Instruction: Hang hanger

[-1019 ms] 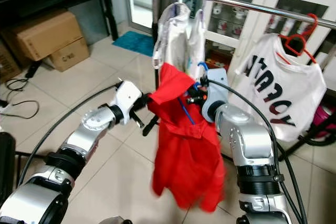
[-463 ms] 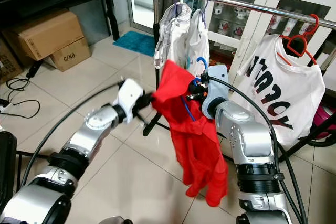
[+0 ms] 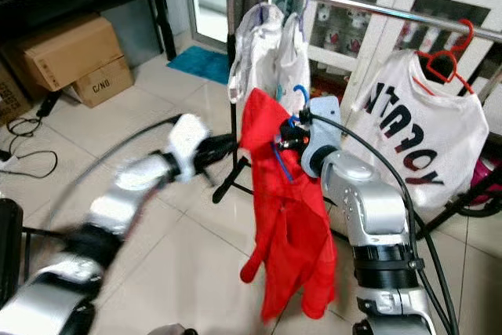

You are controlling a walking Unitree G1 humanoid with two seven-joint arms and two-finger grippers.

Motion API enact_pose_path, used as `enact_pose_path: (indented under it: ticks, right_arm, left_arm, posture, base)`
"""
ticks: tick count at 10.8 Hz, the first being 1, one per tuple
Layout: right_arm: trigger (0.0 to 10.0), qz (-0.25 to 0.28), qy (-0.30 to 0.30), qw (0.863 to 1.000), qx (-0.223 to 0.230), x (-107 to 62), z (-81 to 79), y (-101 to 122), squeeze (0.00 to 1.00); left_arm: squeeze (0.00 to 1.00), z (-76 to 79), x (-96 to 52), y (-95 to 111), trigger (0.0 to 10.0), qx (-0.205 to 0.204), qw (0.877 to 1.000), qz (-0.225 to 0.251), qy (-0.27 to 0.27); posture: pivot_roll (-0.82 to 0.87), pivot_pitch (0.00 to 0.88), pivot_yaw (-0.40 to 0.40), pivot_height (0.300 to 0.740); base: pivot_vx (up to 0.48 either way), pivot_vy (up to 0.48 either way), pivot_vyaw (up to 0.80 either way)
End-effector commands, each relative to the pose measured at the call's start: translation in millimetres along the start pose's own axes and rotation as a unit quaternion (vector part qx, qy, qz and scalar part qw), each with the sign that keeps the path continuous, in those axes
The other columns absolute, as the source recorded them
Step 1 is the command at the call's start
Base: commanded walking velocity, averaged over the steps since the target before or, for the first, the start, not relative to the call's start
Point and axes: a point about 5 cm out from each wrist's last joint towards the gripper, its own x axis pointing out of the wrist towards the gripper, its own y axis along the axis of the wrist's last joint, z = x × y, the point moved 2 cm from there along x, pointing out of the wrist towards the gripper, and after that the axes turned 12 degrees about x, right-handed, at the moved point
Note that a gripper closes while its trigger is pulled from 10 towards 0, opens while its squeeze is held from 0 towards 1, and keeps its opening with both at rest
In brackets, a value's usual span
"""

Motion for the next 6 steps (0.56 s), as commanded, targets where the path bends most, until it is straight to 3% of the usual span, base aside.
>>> enact_pose_path:
  ticks: [1, 2, 3, 5, 6]
  right_arm:
    - [10.0, 0.025, 0.015, 0.999, -0.017, -0.9, -4.9, 13.3, 0.0]
    - [10.0, 0.021, 0.03, 0.999, -0.032, -3.3, -5.7, 13.8, 0.0]
    - [10.0, 0.015, 0.053, 0.997, -0.045, -6.4, -8.5, 12.8, 0.0]
    - [10.0, 0.002, 0.115, 0.991, -0.071, -17.3, -13.5, 14.8, 0.0]
    - [10.0, 0.006, 0.149, 0.985, -0.083, -26.4, -12.7, 23.0, 0.0]
  left_arm:
    - [1.0, 1.1, -6.3, 2.7, 10.0, 0.003, 0.999, 0.002, -0.034]
    - [1.0, -8.0, -27.5, 1.8, 10.0, 0.017, 0.997, -0.012, -0.072]
    - [1.0, -23.6, -44.1, 4.0, 10.0, 0.028, 0.997, -0.02, -0.072]
    - [1.0, -62.5, -79.8, 16.8, 10.0, 0.062, 0.997, -0.03, -0.042]
    - [1.0, -82.4, -108.4, 18.5, 10.0, 0.076, 0.996, -0.053, -0.017]
  posture:
    - [-0.15, 0.0, 0.041, 0.74]
    - [-0.15, 0.0, 0.045, 0.74]
    - [-0.15, 0.0, 0.046, 0.74]
    - [-0.15, 0.0, 0.053, 0.74]
    - [-0.15, 0.0, 0.054, 0.74]
  base:
    - [0.0, 0.0, 0.0]
    - [0.0, 0.0, 0.0]
    - [0.0, 0.0, 0.0]
    - [0.0, 0.0, 0.0]
    - [0.0, 0.0, 0.0]
